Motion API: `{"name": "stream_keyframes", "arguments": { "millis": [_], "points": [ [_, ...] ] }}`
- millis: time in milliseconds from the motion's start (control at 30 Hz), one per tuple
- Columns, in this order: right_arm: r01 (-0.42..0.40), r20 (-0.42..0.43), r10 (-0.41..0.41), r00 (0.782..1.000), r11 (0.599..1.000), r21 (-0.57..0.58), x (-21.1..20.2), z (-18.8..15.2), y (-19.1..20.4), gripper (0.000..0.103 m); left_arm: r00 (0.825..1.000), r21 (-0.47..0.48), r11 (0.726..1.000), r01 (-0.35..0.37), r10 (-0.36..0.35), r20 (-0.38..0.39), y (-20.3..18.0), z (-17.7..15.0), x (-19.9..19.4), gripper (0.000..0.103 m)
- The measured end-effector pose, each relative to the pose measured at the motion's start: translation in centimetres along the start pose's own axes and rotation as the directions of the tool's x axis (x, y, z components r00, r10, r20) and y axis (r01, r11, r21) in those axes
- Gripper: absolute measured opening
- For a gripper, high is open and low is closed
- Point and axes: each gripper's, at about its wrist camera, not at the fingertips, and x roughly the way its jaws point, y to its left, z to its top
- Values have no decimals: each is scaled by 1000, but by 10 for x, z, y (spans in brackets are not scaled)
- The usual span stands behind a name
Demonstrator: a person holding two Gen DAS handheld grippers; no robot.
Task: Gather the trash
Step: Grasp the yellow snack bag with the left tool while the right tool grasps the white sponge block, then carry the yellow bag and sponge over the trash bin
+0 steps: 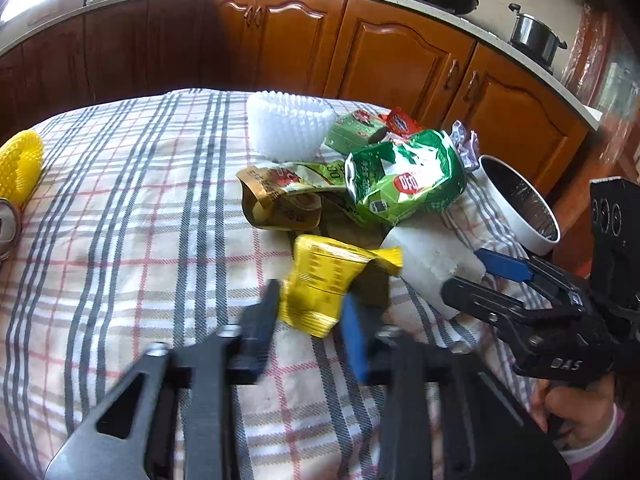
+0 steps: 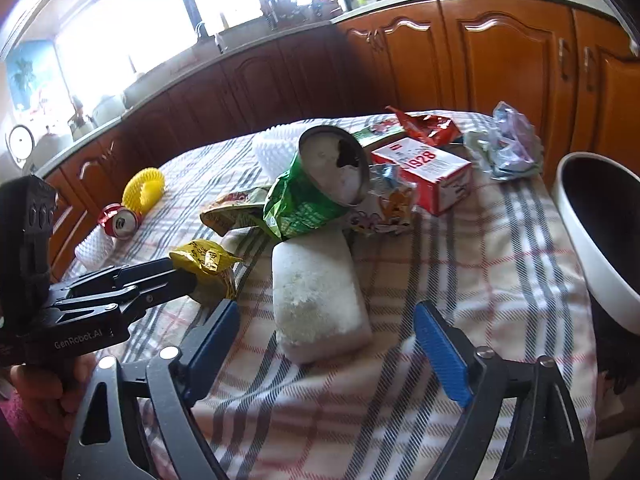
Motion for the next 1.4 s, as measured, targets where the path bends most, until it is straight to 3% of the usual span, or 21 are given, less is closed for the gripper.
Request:
{"name": "stream_keyframes", "arguments": {
  "millis": [33,67,100,467,1133,1400],
  "points": [
    [3,-13,-3,1000,1000,-8,3,0,1,70,1000,4,1000,2,-2,3,-1,-1,1,21],
    [5,-27,-5,1000,1000,-15,7,0,2,51,1000,9,1000,1,-1,8,-1,-1,0,17],
    [7,-30,-8,1000,1000,-15,6,-2,1,50,1000,17,1000,1,-1,15,-3,-1,-1,7],
    [7,41,-10,999,998,63,-42,-21,-23,48,996,73,994,85,-86,13,-35,0,-14,1],
    [143,154,-190,970,952,272,-119,-36,-122,49,976,230,949,217,-214,-37,-141,20,5,1],
    [178,175,-241,955,933,312,-135,-30,-154,49,966,234,938,257,-247,-72,-173,39,24,1]
  ]
}}
